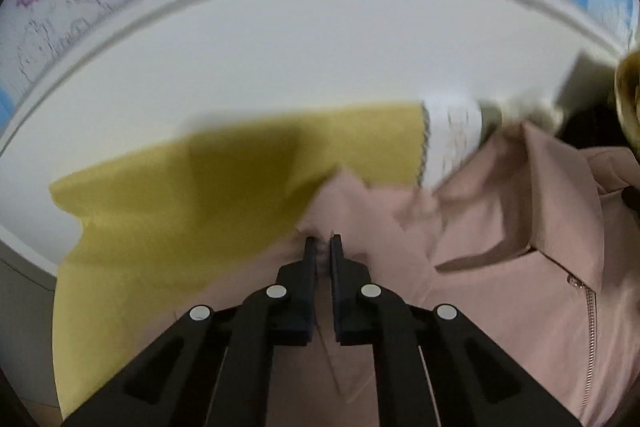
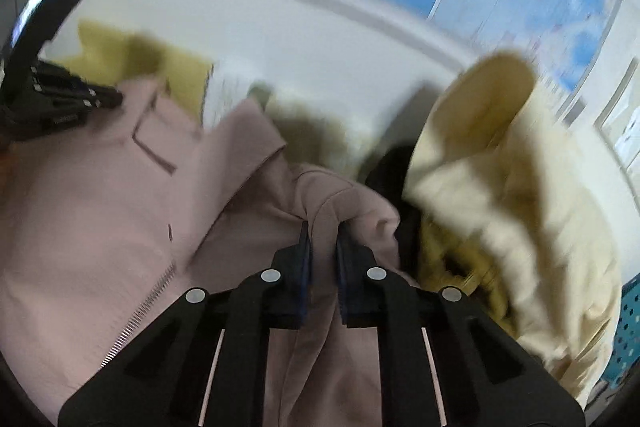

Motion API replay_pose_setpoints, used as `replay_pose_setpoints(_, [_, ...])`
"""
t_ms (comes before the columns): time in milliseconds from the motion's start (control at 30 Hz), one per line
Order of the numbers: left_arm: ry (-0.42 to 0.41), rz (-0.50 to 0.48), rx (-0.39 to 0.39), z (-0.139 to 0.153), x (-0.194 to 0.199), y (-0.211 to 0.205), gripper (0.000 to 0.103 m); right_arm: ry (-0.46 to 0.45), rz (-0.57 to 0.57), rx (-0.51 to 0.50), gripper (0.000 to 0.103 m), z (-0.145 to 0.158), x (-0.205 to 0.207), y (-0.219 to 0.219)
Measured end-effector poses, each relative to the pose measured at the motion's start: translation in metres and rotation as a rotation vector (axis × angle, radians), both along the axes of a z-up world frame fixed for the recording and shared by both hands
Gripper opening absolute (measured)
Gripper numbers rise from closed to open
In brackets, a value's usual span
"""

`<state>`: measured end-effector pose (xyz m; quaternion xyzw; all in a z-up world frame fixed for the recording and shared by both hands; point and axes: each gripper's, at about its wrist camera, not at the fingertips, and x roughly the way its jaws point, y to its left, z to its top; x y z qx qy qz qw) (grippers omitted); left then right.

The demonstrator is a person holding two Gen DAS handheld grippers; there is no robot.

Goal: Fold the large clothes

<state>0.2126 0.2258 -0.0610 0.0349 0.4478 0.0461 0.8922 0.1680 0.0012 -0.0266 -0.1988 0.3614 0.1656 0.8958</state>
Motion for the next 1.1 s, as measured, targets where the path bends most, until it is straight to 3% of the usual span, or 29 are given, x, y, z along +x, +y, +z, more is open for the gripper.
replay_pose_setpoints(133, [-0.066,0.031,0.000,0.020,0.005,0.009,0.005,-0.036,-0.062,0.115,0.010,0.019,0.021,-0.009])
replay_pose_setpoints(267, [-0.077,0.055,0.015,0.017,0.007,0.012,0.007,0.016,-0.089,0.056,0.012,-0.010,0.039,0.000])
replay_pose_setpoints(300, [-0.070,0.053,0.028,0.014,0.005,0.011,0.012,0.028,-0.093,0.034,0.016,-0.019,0.043,0.000])
replay_pose_setpoints(367, [-0.066,0.035,0.047,0.016,-0.011,0.012,0.035,0.030,-0.084,0.012,0.025,-0.025,0.042,-0.002])
replay_pose_setpoints(400, [-0.085,0.026,0.058,0.019,-0.021,0.012,0.045,0.030,-0.078,0.011,0.041,-0.025,0.038,-0.006])
replay_pose_setpoints(433, [-0.117,0.006,0.082,0.026,-0.039,0.011,0.047,0.019,-0.067,0.030,0.051,-0.019,0.030,-0.013])
replay_pose_setpoints(467, [-0.141,-0.022,0.094,0.033,-0.057,0.012,0.049,0.005,-0.057,0.051,0.055,-0.012,0.021,-0.020])
replay_pose_setpoints(533, [-0.188,-0.068,0.105,0.046,-0.095,0.015,0.062,-0.033,-0.045,0.097,0.068,0.006,-0.003,-0.040])
replay_pose_setpoints(600, [-0.228,-0.127,0.120,0.058,-0.147,0.014,0.070,-0.035,-0.028,0.153,0.073,0.020,-0.036,-0.063])
replay_pose_setpoints(633, [-0.239,-0.146,0.107,0.060,-0.175,0.017,0.075,-0.021,-0.001,0.194,0.076,0.025,-0.058,-0.079])
replay_pose_setpoints(700, [-0.222,-0.173,0.044,0.062,-0.216,0.018,0.075,0.026,0.027,0.247,0.079,0.022,-0.090,-0.101])
replay_pose_setpoints(833, [-0.159,-0.169,-0.071,0.042,-0.290,0.034,0.075,0.182,0.063,0.339,0.080,-0.002,-0.157,-0.131])
replay_pose_setpoints(933, [-0.110,-0.170,-0.157,0.025,-0.330,0.048,0.076,0.287,0.064,0.387,0.080,-0.026,-0.198,-0.156])
replay_pose_setpoints(1033, [-0.056,-0.173,-0.281,0.009,-0.359,0.058,0.089,0.380,0.041,0.474,0.081,-0.045,-0.230,-0.179])
replay_pose_setpoints(1100, [-0.025,-0.189,-0.351,-0.002,-0.375,0.057,0.089,0.422,0.070,0.549,0.085,-0.051,-0.251,-0.188])
